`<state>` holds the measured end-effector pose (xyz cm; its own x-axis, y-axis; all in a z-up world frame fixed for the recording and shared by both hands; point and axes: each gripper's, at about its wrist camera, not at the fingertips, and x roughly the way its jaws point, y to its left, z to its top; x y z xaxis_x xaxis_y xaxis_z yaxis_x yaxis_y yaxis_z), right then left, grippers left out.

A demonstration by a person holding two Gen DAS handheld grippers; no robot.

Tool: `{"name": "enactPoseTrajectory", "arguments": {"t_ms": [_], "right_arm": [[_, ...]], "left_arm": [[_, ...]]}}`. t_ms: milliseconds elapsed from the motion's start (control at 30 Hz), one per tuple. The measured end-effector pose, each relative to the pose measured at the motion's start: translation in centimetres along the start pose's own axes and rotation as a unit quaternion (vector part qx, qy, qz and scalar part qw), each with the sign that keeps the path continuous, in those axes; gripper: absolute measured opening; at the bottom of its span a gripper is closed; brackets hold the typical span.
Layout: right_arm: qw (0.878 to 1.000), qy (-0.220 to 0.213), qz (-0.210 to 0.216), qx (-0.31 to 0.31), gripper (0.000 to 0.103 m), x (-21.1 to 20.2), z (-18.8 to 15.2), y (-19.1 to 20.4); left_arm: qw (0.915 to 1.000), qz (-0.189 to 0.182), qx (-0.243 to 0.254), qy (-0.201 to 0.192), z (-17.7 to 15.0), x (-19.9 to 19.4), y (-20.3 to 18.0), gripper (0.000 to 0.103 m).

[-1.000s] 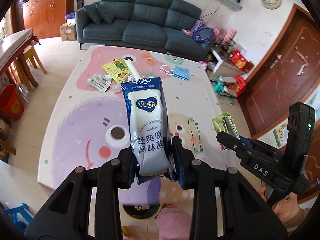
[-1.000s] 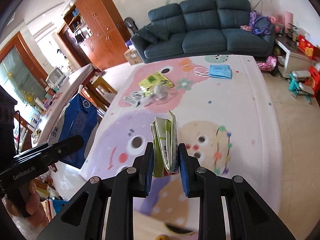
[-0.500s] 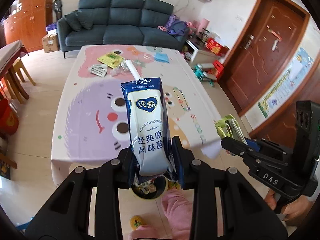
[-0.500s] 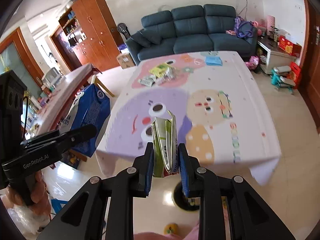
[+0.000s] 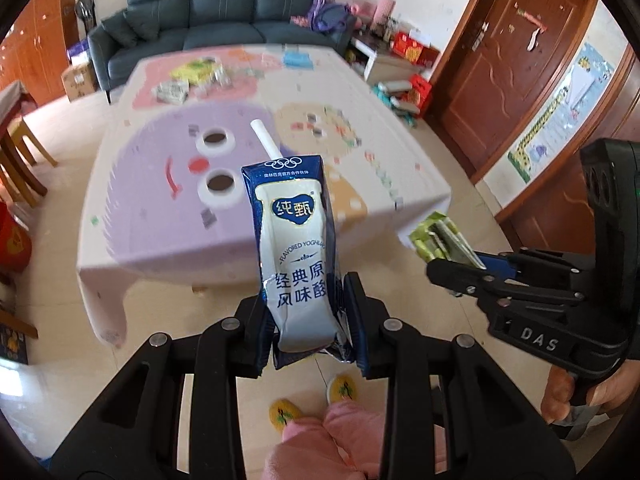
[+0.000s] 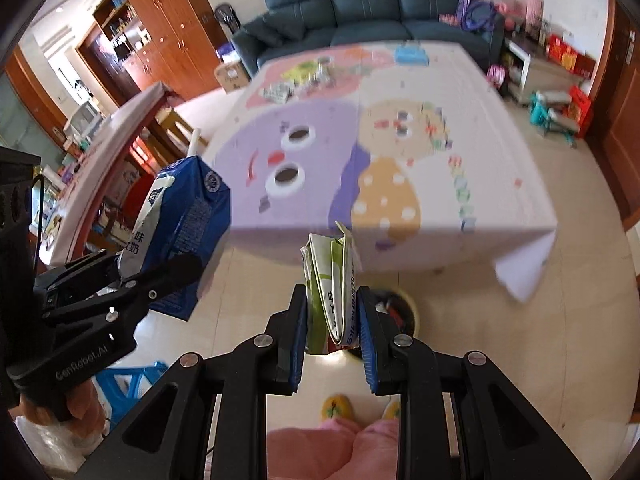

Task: Collect trash
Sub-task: 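Carry the blue carton and green packet with both tools over the black bin, then open both tools to drop the carton and packet into the bin, then move both tools back toward the plastic bottle and blue face mask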

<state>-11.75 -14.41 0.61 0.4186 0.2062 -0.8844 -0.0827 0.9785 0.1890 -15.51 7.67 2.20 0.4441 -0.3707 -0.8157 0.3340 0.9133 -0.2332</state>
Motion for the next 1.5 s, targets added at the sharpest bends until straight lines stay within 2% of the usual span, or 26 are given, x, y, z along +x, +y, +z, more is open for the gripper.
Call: {"name": "enactPoseTrajectory", "arguments": {"t_ms": [200, 467, 633, 900, 967, 1033, 1067, 1133, 1200, 1367, 1500], "right_arm": [[0.998, 0.056, 0.014, -0.002, 0.023, 6.5, -3.2, -1.2], [0.989, 0.139, 0.031, 0.046, 0.023, 19.8, -9.4, -5.6], [0.983, 0.166, 0.033, 0.076, 0.023, 27.7, -12.2, -8.8], [0.976, 0.185, 0.028, 0.107, 0.026, 39.8, -13.4, -14.0], [0.975, 0.188, 0.03, 0.115, 0.029, 42.4, -13.8, -15.1], [0.972, 0.194, 0.039, 0.123, 0.038, 45.0, -14.0, -16.3], [0.972, 0.195, 0.037, 0.124, 0.039, 45.8, -14.1, -16.6], [0.972, 0.198, 0.039, 0.124, 0.048, 47.7, -14.3, -17.3], [0.971, 0.2, 0.038, 0.126, 0.054, 49.4, -14.4, -18.0], [0.97, 0.201, 0.037, 0.13, 0.059, 50.4, -14.6, -18.5], [0.973, 0.193, 0.033, 0.124, 0.059, 49.1, -14.7, -17.8]], "left_arm": [[0.9985, 0.009, -0.011, 0.054, -3.8, 6.1, -0.3, 0.028], [0.989, 0.019, -0.052, 0.137, -11.2, 17.9, 0.8, 0.028], [0.9839, 0.023, -0.071, 0.163, -14.6, 25.7, 2.2, 0.029], [0.9844, 0.025, -0.061, 0.163, -15.0, 37.5, 4.2, 0.029], [0.9848, 0.024, -0.06, 0.161, -14.7, 40.2, 4.9, 0.029], [0.9843, 0.027, -0.058, 0.164, -14.6, 42.8, 5.5, 0.03], [0.984, 0.03, -0.057, 0.166, -14.5, 43.7, 5.5, 0.033], [0.9839, 0.035, -0.063, 0.164, -14.5, 45.2, 6.1, 0.046], [0.984, 0.039, -0.071, 0.159, -14.6, 45.9, 6.7, 0.064], [0.9831, 0.055, -0.084, 0.153, -15.0, 46.3, 8.3, 0.067], [0.9827, 0.068, -0.085, 0.15, -14.7, 44.9, 8.4, 0.067]]}}
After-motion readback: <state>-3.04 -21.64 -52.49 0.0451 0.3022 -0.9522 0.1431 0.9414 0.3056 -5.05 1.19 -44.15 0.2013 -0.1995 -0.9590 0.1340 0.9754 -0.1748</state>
